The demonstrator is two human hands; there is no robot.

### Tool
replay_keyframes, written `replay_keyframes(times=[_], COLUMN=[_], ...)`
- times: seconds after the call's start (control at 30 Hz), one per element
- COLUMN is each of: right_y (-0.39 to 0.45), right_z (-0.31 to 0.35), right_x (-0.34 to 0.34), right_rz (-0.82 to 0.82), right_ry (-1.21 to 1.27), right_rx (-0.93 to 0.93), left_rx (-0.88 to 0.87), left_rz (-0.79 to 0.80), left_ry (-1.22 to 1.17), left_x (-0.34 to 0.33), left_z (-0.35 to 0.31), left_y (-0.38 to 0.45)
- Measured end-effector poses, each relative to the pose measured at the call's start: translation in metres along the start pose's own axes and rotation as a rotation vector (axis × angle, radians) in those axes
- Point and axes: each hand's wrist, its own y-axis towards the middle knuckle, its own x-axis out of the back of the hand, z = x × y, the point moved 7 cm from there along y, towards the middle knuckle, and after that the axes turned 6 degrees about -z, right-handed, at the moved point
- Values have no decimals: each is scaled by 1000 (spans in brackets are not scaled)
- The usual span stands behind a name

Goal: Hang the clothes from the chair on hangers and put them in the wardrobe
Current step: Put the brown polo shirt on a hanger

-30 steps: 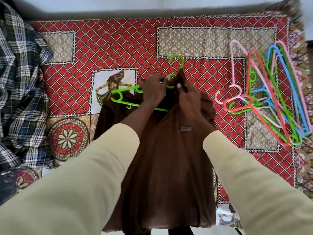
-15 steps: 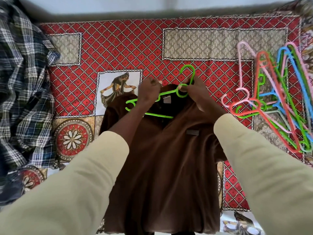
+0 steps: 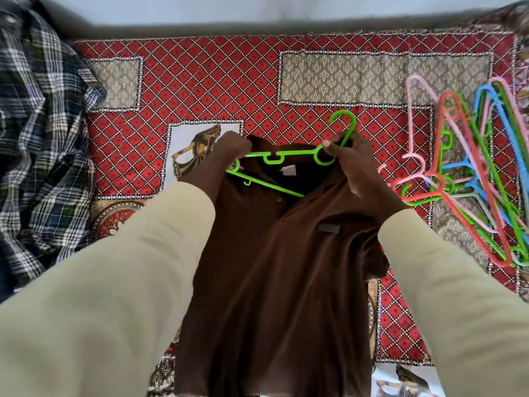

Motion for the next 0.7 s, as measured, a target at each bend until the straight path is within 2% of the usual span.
replay_keyframes(times=[0.1, 0.23, 0.3, 0.43, 0.6, 0.67, 0.7], right_y=[3, 8, 10, 12, 10, 5, 3], right_z=[0, -2, -3, -4, -5, -9, -10], right_x=[5, 6, 6, 5, -9, -19, -25], right_rz=[-31, -26, -44, -29, 57, 101, 124], right_ry=[14, 37, 44, 30, -82, -142, -175], right_rx=[-15, -51, -63, -74, -49, -38, -36], left_rx=[134, 187, 106, -103, -139, -101, -64], left_rz=[-6, -7, -56, -228, -437, -442, -384], left_ry=[-351, -525, -477, -76, -9, -60, -175], left_x=[11, 18, 20, 24, 65, 74, 73], left_z=[25, 60, 67, 72, 58, 54, 52], left_y=[2, 3, 5, 12, -2, -2, -1])
